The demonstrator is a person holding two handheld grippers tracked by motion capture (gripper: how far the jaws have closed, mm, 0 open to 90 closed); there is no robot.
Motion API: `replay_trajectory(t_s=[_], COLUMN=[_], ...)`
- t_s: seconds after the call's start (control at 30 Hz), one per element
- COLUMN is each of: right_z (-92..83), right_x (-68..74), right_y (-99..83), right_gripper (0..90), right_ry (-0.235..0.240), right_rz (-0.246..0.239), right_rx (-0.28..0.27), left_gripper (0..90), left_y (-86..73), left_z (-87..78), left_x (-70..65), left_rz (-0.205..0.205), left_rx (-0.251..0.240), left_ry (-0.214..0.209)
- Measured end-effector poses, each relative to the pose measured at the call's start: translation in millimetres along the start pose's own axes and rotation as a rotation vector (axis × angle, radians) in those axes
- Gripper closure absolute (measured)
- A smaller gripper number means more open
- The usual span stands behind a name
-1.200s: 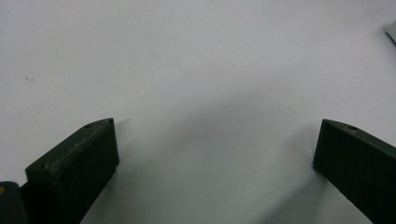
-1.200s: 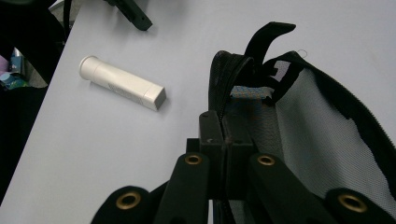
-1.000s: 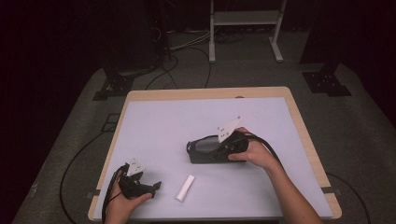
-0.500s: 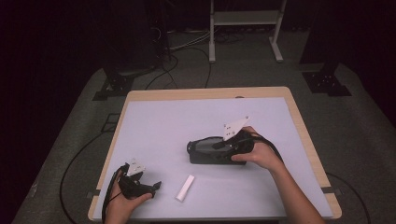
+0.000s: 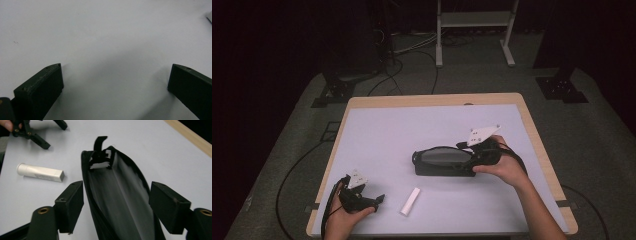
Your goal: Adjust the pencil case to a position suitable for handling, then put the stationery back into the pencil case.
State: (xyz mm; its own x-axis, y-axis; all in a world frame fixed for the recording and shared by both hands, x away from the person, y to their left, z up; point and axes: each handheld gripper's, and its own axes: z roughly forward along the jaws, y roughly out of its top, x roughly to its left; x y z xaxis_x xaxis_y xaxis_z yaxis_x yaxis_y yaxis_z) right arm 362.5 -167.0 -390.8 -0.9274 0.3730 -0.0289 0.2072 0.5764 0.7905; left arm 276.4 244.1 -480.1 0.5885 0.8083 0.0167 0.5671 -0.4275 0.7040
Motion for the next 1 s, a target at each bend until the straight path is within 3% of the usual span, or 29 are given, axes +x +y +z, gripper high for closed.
replay_trajectory(t_s=[0.37,1.0], right_z=[-27.8,-63.3], right_x=[-7.8,-1.3], right_y=[-23.5,-68.1], right_gripper=[17.3,16.9], right_ry=[-0.116,-0.219], right_rz=[0.107,0.193], right_rx=[-0.043,-0.049], left_gripper=[0.0,0.0], left_y=[-0.1,0.2], left_z=[0.1,-0.2], left_x=[-0.1,0.1], left_rz=[-0.002,0.003], left_rx=[-0.001,0.004], left_ry=[-0.001,0.0])
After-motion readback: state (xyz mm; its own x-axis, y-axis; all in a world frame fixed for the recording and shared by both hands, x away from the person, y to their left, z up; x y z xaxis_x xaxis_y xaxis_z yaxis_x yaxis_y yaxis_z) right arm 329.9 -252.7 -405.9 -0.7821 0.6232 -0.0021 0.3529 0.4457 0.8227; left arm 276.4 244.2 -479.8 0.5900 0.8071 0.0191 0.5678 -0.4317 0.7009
